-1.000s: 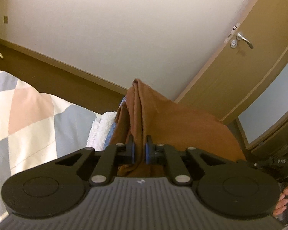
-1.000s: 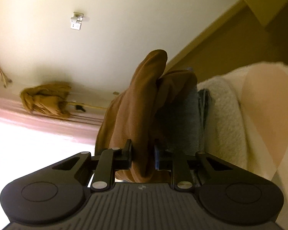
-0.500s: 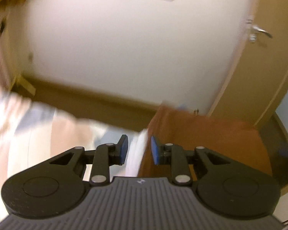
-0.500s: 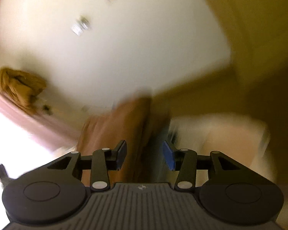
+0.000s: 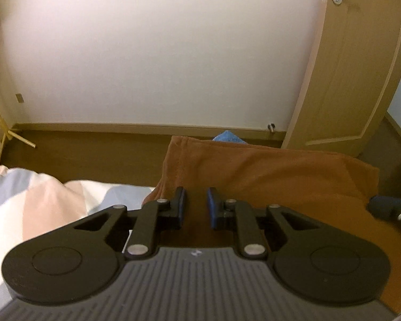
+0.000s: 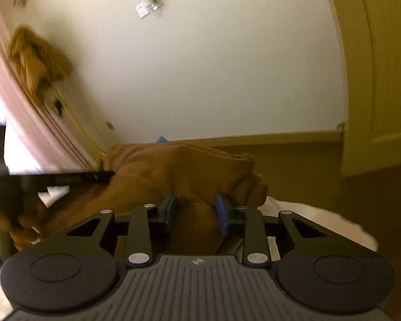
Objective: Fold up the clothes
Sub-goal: 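Lower the shirt onto the blue jeans stack and open both tools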
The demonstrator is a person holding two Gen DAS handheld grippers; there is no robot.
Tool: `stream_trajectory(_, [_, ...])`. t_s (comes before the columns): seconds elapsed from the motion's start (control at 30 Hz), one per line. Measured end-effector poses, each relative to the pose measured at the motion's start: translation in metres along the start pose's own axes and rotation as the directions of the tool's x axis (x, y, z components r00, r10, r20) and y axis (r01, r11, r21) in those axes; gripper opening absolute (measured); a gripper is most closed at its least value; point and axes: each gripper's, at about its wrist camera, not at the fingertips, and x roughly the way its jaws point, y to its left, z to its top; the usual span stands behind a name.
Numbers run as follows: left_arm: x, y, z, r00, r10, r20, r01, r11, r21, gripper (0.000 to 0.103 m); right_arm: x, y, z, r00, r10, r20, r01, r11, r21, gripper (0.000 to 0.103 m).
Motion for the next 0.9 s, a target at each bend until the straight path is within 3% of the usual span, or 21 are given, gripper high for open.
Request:
stream_trajectory(0.1, [-0.010,-0.002,-0.002,1.000,0.002,0.000,-0.002,1.000,0.030,0.016,-0.026,-0.027,0.019,0.996,0.071,0.054,-0.080,0.978,0.194,0.033])
stream_trajectory(0.23, [-0.004,-0.006,-0.002,1.000,-0.008,0.005,0.008,1.000,0.006,0.016,-0.023,-0.069,0.038,0.992,0.115,0.057,-0.128,0.905,0.406,0.032])
stream_trajectory(0.33, [-0.002,-0.007,0.000,1.000,-0.015,0.006,0.015,1.000,-0.018,0.015,0.003,-0.080,0.047,0.986,0.165,-0.014,-0.142,0.884,0.445,0.033])
stream_trajectory(0.37, [-0.001,-0.007,0.000,1.000,-0.016,0.007,0.017,1.000,-0.021,0.015,0.010,-0.082,0.049,0.983,0.178,-0.037,-0.142,0.877,0.458,0.021])
stream_trajectory(0.4, [-0.001,-0.007,0.001,1.000,-0.019,0.008,0.019,1.000,-0.023,0.016,0.011,-0.080,0.052,0.979,0.200,-0.037,-0.163,0.881,0.444,0.006])
stream_trajectory(0.47, [-0.001,-0.005,0.003,0.999,-0.037,0.013,0.038,0.999,-0.026,0.016,-0.006,-0.063,0.062,0.981,0.193,0.012,-0.186,0.919,0.348,0.004])
stream_trajectory(0.53, [0.001,-0.002,0.003,0.998,-0.057,0.016,0.057,0.998,-0.030,0.016,-0.025,-0.052,0.068,0.981,0.189,0.044,-0.193,0.931,0.310,0.004])
stream_trajectory(0.6, [0.003,-0.003,0.003,0.998,-0.060,0.014,0.060,0.998,-0.026,0.016,-0.032,-0.051,0.070,0.988,0.149,0.037,-0.153,0.935,0.320,0.003])
stream_trajectory(0.7, [0.008,-0.004,0.003,0.999,-0.053,0.004,0.053,0.998,-0.024,0.017,0.006,-0.073,0.051,0.996,0.045,-0.071,-0.017,0.934,0.358,0.004])
stream_trajectory(0.83, [0.006,-0.006,0.004,0.999,-0.047,0.010,0.047,0.999,-0.007,0.016,0.006,-0.081,0.045,0.997,0.033,-0.068,-0.004,0.920,0.392,0.010])
stream_trajectory(0.87, [0.006,-0.004,0.004,0.999,-0.046,0.011,0.046,0.999,-0.006,0.016,-0.002,-0.083,0.048,0.998,0.029,-0.055,-0.004,0.911,0.413,0.031])
stream_trajectory(0.9, [0.005,-0.004,0.002,0.999,-0.046,0.011,0.046,0.999,-0.007,0.016,-0.010,-0.090,0.046,0.999,0.020,-0.042,0.001,0.892,0.452,0.038])
